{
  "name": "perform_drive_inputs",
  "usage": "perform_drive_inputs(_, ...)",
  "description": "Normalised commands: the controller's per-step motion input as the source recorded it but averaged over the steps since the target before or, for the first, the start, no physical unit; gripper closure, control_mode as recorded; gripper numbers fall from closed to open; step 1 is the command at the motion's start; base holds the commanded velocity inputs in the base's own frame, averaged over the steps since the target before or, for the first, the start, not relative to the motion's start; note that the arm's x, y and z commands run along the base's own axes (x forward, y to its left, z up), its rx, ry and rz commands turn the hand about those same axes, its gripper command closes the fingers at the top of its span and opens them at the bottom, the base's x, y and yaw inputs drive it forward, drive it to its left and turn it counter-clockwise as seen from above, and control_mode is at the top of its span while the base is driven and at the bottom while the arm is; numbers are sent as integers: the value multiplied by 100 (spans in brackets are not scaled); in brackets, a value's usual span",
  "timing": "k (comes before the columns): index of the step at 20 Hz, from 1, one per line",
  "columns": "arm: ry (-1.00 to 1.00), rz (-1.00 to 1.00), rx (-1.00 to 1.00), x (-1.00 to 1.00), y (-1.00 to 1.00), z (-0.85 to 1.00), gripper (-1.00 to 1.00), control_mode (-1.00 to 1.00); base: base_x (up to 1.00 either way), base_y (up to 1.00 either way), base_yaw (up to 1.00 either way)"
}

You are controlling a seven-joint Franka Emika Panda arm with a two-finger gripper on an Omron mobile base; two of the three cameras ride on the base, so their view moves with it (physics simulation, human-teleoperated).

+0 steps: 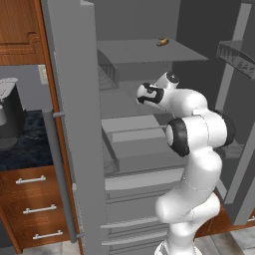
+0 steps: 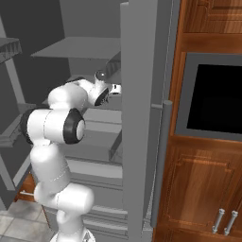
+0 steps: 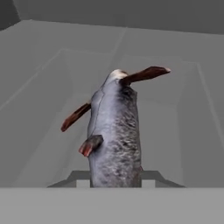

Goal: Take the fish from the fridge and place it on the digital scale on the counter by the fridge. Wait a few seconds for a reading, then move it to the plate on the dining counter.

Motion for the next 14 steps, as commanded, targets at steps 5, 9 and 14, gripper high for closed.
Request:
perform_drive_inputs(5, -21, -3, 0, -100, 7, 3, 100, -100, 0, 0, 0)
perform_drive_inputs(9, -2, -5, 0, -100, 0, 46, 100, -100, 0, 0, 0)
perform_drive_inputs(14, 4, -8, 4, -100, 0, 76, 100, -100, 0, 0, 0)
